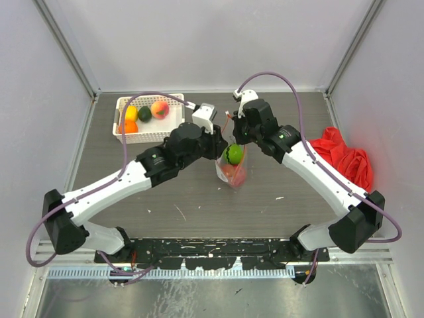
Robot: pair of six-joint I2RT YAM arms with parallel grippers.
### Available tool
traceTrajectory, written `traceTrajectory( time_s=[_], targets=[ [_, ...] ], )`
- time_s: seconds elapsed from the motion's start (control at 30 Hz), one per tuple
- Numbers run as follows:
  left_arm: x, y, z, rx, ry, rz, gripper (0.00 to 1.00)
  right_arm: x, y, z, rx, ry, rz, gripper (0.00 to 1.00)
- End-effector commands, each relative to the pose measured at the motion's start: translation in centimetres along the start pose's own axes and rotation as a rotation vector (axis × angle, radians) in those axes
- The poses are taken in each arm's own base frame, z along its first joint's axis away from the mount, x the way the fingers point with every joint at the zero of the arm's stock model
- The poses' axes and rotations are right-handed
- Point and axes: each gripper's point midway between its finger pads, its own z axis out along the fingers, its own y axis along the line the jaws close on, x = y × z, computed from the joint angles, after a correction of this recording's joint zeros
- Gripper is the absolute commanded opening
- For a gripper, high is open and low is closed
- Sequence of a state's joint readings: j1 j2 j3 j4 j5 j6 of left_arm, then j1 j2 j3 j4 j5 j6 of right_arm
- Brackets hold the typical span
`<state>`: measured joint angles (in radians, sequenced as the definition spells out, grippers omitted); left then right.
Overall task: Place the food in the zip-top bag and seal the zipper
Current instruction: Place the fake fruit in the zipper food storage bag, then pick up the fake fruit from the bin.
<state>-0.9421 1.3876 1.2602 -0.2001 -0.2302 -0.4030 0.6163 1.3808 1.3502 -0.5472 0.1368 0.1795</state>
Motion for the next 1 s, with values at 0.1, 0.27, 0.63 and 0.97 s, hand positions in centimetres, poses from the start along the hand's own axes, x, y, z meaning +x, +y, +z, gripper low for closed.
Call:
traceTrajectory(
  time_s=[0.1, 0.27, 0.63, 0.97],
  targets=[
    [-4.5, 0.3, -4.5, 0.022, -0.095, -0.02, 0.43, -3.0, 0.2, -1.6, -0.005, -0.105, 0.017, 0.01],
    [-5.0, 2.9, -6.2, -0.044, -0.102, -0.03, 0.55, -2.7, 0.3, -1.4, -0.007, -0.098, 0.019, 0.01],
    [-3.7, 12.5, -7.4, -0.305, -0.013, -0.051, 0.89, -2.7, 0.2, -1.5, -0.006, -0.098, 0.009, 0.01],
    [-2.3, 22.8, -7.0, -0.562, 0.15, -0.124, 0.98, -3.1, 0.4, -1.8, -0.022, -0.11, -0.001, 0.01]
  ],
)
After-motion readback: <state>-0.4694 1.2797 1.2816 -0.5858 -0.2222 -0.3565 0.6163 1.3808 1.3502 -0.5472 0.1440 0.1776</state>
